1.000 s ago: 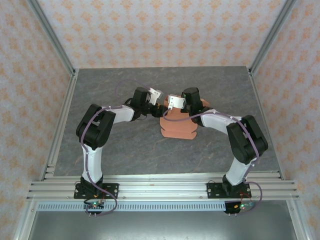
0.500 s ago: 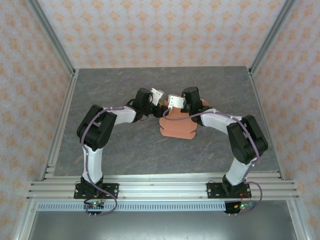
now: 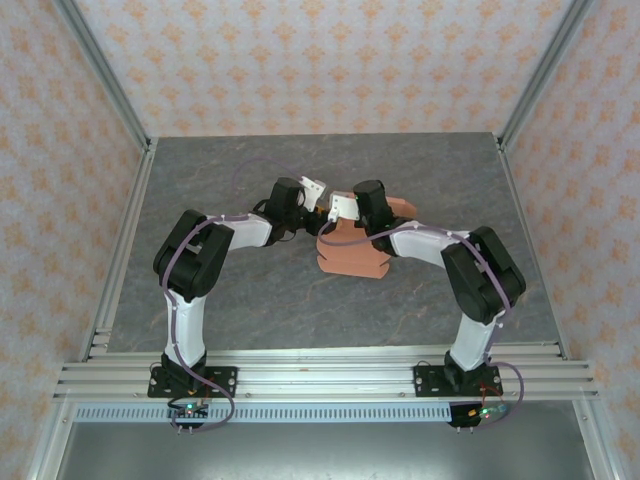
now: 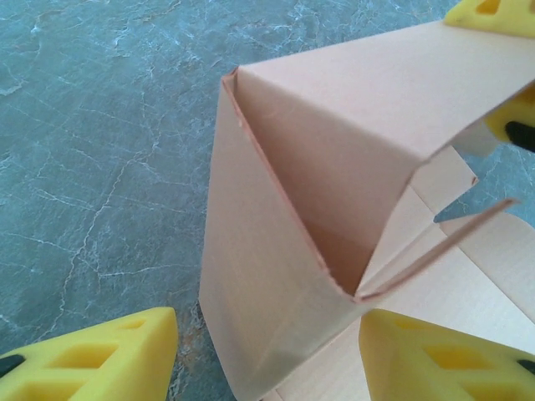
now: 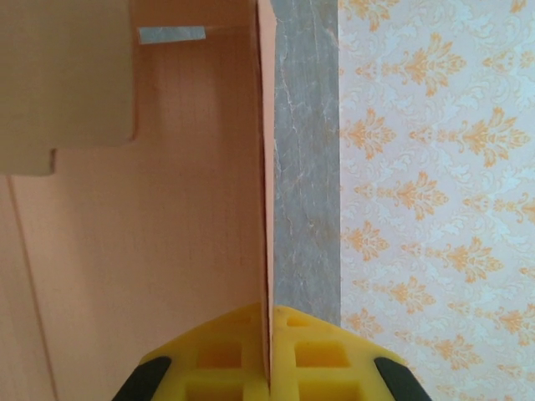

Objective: Fold the paper box

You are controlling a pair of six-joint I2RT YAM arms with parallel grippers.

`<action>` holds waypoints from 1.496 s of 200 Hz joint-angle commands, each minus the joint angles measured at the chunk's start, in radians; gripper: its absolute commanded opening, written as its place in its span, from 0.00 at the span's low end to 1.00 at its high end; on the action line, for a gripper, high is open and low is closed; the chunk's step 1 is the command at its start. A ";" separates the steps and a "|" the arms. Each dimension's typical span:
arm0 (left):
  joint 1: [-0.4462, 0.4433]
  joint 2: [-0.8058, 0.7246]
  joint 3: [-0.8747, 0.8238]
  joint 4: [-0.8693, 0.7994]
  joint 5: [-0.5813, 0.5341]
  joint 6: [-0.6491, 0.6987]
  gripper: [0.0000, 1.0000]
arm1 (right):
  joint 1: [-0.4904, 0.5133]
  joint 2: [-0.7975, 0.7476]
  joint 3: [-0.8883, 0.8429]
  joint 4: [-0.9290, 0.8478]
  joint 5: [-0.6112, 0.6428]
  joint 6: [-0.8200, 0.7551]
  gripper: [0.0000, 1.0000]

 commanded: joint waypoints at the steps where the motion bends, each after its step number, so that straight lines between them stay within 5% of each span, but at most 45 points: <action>1: 0.006 -0.005 0.051 0.029 -0.024 0.006 0.58 | 0.014 0.028 0.003 -0.024 -0.009 -0.012 0.00; 101: 0.005 0.021 0.118 -0.074 -0.085 0.008 0.51 | 0.006 0.016 0.015 -0.032 -0.065 0.018 0.00; 299: -0.007 0.011 0.152 -0.264 -0.269 -0.051 0.20 | -0.018 -0.039 0.042 -0.071 -0.129 0.084 0.00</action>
